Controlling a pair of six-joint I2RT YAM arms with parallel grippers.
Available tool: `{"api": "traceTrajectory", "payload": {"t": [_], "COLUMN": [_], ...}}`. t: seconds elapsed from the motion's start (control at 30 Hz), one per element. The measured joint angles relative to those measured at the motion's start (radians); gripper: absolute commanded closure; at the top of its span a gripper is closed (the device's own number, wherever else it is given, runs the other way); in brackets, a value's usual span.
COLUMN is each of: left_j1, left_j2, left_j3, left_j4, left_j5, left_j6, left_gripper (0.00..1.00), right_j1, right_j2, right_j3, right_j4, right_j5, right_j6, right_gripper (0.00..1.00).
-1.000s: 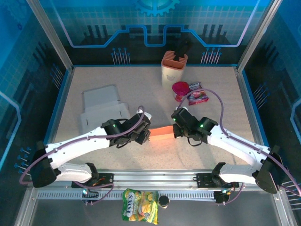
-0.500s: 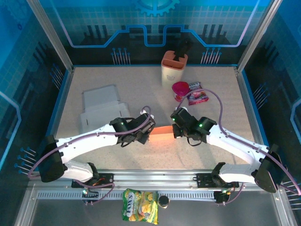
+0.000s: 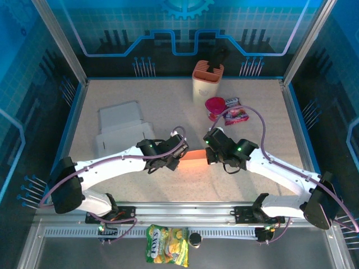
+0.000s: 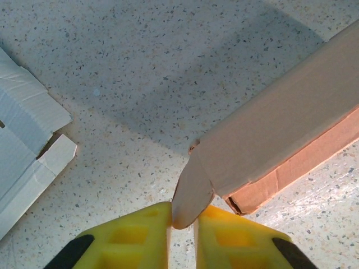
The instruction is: Fold the paper box
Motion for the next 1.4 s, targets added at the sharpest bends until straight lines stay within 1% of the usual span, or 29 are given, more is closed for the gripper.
{"api": "traceTrajectory", "payload": {"t": [0.1,0.23,0.4,0.57,0.8,1.0,1.4], "left_j1": [0.000,0.000,0.000,0.000,0.000,0.000,0.005], "left_j2": [0.001,0.002,0.008,0.020,0.050,0.105,0.123], "left_j3": [0.000,0.000,0.002,0.034,0.090,0.132,0.166], "left_j4": [0.007,0.021,0.027,0.016,-0.021,-0.064,-0.101], "left_j5": [-0.005,-0.005,-0.005,0.000,0.052,0.087,0.122], "left_j6": [0.000,0.000,-0.005,-0.056,-0.182,-0.259,-0.341], "left_gripper": [0.85,0.91,0.96,0.97,0.96,0.96,0.95], "right_j1": [0.000,0.000,0.000,0.000,0.002,0.006,0.013], "right_j2": [0.000,0.000,0.000,0.000,0.000,0.004,0.010], "right_j3": [0.000,0.000,0.000,0.000,0.000,0.000,0.000], "right_j4": [0.000,0.001,0.002,0.003,0.002,0.001,0.002], "right_j5": [0.000,0.000,-0.001,0.000,0.014,0.027,0.045], "right_j6": [0.000,0.000,0.001,0.004,0.011,0.012,0.012], "right_gripper": [1.00,1.00,1.00,1.00,1.00,1.00,1.00]}}
